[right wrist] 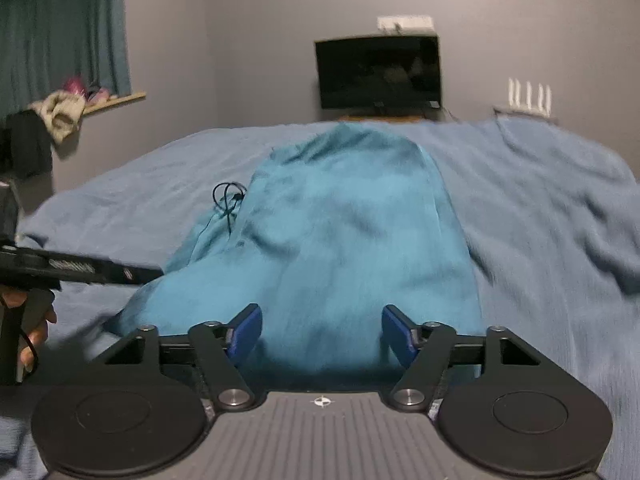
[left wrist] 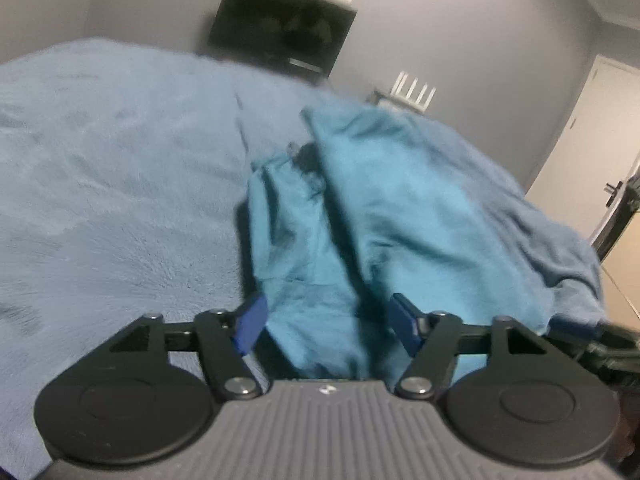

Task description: Fold large clothes

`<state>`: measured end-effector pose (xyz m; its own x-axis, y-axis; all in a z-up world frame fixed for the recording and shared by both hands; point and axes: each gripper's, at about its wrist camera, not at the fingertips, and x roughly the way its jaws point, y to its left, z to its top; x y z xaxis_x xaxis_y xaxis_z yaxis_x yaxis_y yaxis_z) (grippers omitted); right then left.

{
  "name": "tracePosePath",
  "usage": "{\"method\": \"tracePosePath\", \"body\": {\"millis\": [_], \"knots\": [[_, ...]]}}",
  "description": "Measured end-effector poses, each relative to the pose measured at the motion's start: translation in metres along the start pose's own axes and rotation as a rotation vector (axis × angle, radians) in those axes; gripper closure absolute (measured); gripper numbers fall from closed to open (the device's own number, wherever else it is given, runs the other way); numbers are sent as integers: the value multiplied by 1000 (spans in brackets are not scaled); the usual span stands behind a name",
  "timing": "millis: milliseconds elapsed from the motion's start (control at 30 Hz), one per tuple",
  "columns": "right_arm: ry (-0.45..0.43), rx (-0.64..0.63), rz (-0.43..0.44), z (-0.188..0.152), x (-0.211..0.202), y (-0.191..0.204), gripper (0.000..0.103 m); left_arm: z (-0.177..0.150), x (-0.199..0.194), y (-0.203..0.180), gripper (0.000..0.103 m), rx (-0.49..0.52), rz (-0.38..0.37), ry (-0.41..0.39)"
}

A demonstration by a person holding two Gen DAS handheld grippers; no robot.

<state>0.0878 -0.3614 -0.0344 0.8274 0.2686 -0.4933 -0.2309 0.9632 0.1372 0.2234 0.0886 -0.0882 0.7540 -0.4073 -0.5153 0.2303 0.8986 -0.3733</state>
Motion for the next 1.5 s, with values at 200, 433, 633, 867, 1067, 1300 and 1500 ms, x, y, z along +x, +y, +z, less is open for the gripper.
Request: {"method": "tracePosePath", "body": {"millis": [200,433,633,867,1067,1300,1500], "knots": [[25,99,-29,-35,-43,-9,10,-37,-38,-44,18,75,48,18],[122,192,-164,-60,-20,-19,2,-78,-37,-76,6,174,217,31],[121,206,-231,-69,1,-18,2,-100,-13,-72,6,233,271,156],[111,88,-217,-69,1,1,0,-109,-15,-79,6,292,224,165],[117,87,-222,-69,2,2,0,-106,-12,-80,6,303,221,155],[123,84,-223,-69,4,2,0,-106,-12,-79,6,294,221,155],[130,78,-223,-69,6,3,0,-106,-12,-79,6,294,220,157]]}}
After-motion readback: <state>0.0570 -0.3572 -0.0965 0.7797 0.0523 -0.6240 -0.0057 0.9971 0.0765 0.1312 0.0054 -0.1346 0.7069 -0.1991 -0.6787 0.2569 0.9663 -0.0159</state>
